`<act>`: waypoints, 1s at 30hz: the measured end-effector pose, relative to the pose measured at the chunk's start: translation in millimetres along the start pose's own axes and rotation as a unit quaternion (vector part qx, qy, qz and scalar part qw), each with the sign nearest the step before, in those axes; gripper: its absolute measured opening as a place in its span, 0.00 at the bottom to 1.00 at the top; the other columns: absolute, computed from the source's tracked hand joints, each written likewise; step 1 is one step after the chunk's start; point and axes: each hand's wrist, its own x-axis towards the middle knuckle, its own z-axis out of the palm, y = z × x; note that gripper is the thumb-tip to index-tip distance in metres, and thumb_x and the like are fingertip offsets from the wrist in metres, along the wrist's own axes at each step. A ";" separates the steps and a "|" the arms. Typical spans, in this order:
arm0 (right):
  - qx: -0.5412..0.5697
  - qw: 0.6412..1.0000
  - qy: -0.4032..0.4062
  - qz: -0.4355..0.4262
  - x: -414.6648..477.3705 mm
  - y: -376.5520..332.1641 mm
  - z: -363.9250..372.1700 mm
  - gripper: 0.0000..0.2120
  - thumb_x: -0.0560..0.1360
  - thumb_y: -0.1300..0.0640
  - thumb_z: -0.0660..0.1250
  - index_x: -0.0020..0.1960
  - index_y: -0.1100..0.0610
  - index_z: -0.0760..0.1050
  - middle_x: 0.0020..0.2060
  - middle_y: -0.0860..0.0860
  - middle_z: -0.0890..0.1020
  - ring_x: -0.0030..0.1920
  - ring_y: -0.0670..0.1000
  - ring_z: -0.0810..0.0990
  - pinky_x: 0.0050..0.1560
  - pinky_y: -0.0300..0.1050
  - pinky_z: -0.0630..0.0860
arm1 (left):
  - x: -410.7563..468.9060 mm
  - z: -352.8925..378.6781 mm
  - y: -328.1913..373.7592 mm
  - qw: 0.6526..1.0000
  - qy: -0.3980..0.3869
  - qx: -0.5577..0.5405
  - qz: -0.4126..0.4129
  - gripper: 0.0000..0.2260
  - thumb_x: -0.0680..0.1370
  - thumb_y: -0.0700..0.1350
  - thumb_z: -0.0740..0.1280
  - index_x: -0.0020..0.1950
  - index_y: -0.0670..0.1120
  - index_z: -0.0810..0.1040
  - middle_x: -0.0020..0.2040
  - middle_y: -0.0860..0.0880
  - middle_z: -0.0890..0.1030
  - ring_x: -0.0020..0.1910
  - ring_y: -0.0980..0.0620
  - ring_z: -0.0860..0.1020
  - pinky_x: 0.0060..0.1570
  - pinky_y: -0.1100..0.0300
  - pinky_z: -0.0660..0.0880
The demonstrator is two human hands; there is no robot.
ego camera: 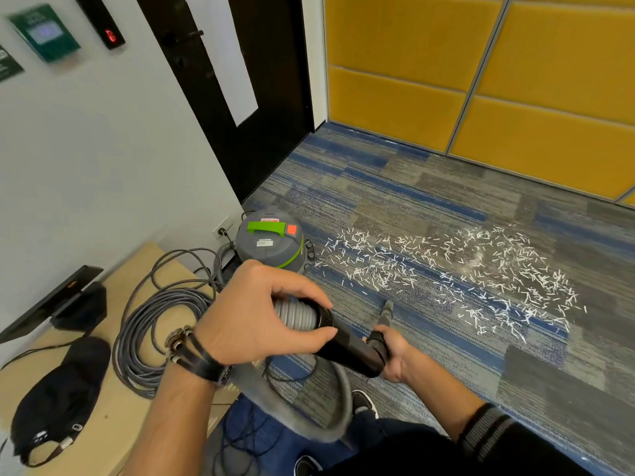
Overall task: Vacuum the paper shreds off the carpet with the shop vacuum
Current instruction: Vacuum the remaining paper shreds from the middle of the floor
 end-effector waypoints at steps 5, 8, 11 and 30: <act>-0.052 0.998 -0.027 0.001 18.5 -11.7 34.1 0.16 0.81 0.47 0.59 0.47 0.61 0.71 0.31 0.57 0.78 0.29 0.55 0.78 0.30 0.43 0.78 | 2.1 -8.8 -0.6 0.999 0.030 0.041 -0.006 0.11 0.67 0.56 0.80 0.47 0.56 0.88 0.43 0.62 0.86 0.42 0.57 0.85 0.43 0.59 0.80; -0.072 0.997 -0.030 0.003 27.1 -15.4 42.7 0.15 0.80 0.48 0.61 0.57 0.59 0.68 0.34 0.58 0.78 0.31 0.55 0.78 0.32 0.44 0.80 | 6.3 -4.7 1.2 0.999 0.022 0.043 -0.003 0.11 0.66 0.55 0.81 0.47 0.56 0.89 0.43 0.64 0.86 0.42 0.60 0.85 0.44 0.66 0.79; -0.060 0.997 -0.036 0.017 32.3 -14.5 39.5 0.16 0.80 0.46 0.62 0.59 0.58 0.68 0.37 0.57 0.78 0.34 0.55 0.77 0.36 0.44 0.79 | 14.6 -1.4 3.9 0.999 -0.002 0.032 -0.007 0.13 0.65 0.49 0.85 0.48 0.54 0.89 0.42 0.63 0.86 0.42 0.61 0.85 0.44 0.69 0.78; -0.130 0.989 -0.066 0.014 54.7 -60.8 60.7 0.17 0.78 0.46 0.61 0.59 0.58 0.69 0.40 0.58 0.77 0.38 0.57 0.77 0.39 0.46 0.79 | 66.2 -1.6 21.7 0.996 0.021 0.084 -0.015 0.13 0.65 0.50 0.85 0.47 0.55 0.89 0.38 0.67 0.84 0.39 0.67 0.82 0.42 0.77 0.71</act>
